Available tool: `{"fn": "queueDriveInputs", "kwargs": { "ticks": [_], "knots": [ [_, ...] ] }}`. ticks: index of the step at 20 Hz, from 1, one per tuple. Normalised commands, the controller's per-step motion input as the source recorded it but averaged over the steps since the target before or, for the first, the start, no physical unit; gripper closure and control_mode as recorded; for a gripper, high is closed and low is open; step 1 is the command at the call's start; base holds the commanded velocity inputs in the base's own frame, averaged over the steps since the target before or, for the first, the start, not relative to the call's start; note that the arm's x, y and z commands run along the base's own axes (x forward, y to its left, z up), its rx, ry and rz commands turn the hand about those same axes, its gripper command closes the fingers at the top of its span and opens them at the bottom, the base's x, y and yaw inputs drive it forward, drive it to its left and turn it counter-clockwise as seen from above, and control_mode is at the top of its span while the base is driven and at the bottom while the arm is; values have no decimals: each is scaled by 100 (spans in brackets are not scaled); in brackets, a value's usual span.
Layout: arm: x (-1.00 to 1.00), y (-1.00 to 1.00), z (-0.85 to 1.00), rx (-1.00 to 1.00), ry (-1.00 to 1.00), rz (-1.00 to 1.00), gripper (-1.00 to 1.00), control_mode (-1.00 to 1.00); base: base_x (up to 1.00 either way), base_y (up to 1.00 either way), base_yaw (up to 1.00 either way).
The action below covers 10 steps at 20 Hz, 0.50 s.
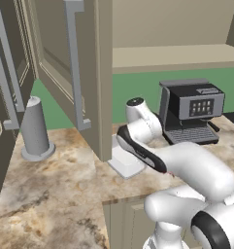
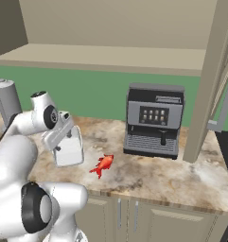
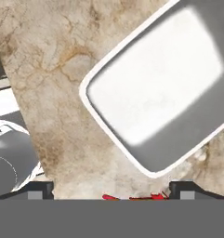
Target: Retrieve the tupperware from the cabinet, then place the raw meat into the tupperware to avoid contamination.
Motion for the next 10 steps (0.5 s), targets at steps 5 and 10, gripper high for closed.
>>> {"fn": "queueDriveInputs", "kwargs": {
  "ticks": [5, 10],
  "knots": [
    [-37, -21, 51, -3, -15, -16, -100, -100, 0, 0, 0],
    [-27, -32, 40, -2, -14, -21, -100, -100, 0, 0, 0]
  ]
}}
